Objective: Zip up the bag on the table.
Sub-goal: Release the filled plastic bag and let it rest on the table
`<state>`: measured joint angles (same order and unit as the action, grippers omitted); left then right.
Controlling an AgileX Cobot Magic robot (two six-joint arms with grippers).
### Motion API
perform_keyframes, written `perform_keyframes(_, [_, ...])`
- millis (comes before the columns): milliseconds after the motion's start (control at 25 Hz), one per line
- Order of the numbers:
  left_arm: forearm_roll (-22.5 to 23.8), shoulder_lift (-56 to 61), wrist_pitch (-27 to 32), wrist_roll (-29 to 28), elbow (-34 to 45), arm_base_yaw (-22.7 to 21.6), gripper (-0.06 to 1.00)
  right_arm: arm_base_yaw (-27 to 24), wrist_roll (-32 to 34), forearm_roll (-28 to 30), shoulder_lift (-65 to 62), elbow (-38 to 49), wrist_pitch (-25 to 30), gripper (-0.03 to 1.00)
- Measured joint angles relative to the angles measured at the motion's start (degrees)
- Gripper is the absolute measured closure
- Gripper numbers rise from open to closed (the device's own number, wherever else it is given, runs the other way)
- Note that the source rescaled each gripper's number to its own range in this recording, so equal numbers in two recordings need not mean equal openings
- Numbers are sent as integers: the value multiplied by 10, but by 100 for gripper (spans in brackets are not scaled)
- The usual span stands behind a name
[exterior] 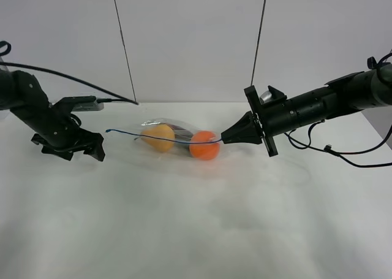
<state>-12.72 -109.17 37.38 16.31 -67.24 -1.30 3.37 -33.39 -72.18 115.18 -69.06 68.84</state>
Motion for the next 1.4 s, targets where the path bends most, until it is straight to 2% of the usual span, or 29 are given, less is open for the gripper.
perform_keyframes(120, [24,0,109,-64,-52,0,0,0,0,0,0,0,0,97])
perform_keyframes(280, [55,0,187,-132,-107,0,-2,0,-1,0,0,0,0,97])
perform_keyframes(560, [60,4,300,-150,-139,0,-5,0,-2,1,0,0,0,97])
perform_keyframes(760, [69,26,316,-163,-132,0,-5,0,-2,2,0,0,0,97])
perform_keyframes(960, [71,129,316,-163,-72,0,-5,0,-2,3,0,0,1,97])
perform_keyframes(1400, [75,497,321,-163,185,0,-5,0,-3,4,0,0,1,97])
